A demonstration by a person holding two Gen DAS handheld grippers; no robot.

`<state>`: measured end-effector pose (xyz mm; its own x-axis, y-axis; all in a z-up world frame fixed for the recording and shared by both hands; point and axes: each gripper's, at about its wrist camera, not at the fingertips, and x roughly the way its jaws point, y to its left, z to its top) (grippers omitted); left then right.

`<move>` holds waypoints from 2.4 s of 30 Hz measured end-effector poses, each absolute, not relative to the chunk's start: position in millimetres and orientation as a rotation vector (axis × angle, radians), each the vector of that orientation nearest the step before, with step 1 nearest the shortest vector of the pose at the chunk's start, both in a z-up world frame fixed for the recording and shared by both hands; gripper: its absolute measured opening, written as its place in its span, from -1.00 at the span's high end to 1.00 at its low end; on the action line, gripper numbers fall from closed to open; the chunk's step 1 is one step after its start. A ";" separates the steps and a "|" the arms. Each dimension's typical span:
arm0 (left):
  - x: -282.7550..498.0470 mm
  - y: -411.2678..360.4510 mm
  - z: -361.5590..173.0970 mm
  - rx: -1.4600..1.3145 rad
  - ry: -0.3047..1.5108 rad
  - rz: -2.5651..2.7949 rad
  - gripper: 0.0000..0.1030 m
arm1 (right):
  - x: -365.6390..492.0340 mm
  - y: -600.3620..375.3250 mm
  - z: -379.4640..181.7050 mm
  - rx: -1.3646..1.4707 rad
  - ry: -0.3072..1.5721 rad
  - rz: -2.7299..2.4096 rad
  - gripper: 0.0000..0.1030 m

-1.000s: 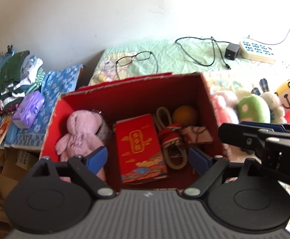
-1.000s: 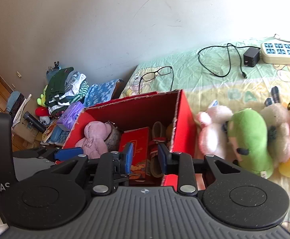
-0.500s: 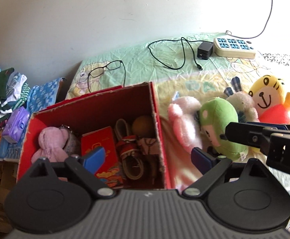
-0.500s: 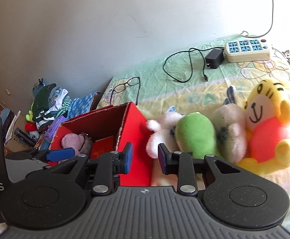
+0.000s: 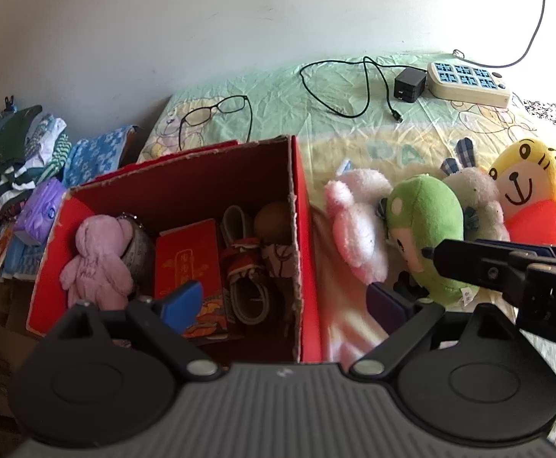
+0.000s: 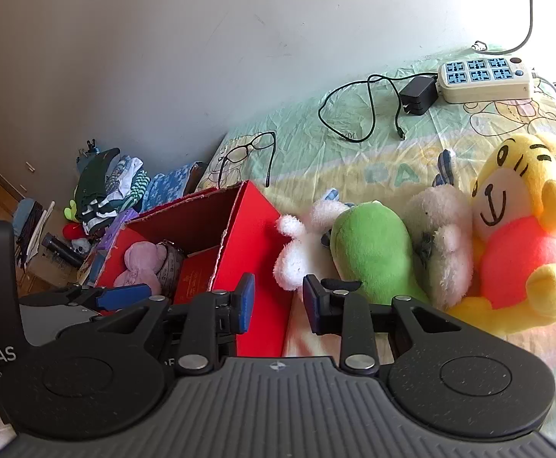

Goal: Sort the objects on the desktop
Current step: 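Move the right tool back toward the plush toys on the bed, then grasp the yellow tiger plush with the right tool and lift it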

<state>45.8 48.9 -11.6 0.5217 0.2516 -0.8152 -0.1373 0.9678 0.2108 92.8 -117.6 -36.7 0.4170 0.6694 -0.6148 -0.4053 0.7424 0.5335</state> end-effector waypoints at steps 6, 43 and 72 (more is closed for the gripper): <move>42.2 45.3 -13.7 0.105 1.001 0.271 -0.82 | 91.6 -125.3 -39.5 0.312 0.928 0.711 0.39; 79.6 -78.0 -58.6 -0.037 0.969 -0.427 -0.82 | 124.8 -268.3 -72.1 0.486 0.861 0.285 0.19; 91.0 -127.6 -92.2 0.048 1.052 -0.616 -0.77 | 150.0 -303.0 -128.2 0.740 0.978 0.359 0.37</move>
<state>91.0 -127.6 -92.2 0.3440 -0.4522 -0.8229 0.4966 0.8314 -0.2493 150.0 -303.0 -128.2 0.5273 0.5844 -0.6168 0.0458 0.7053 0.7074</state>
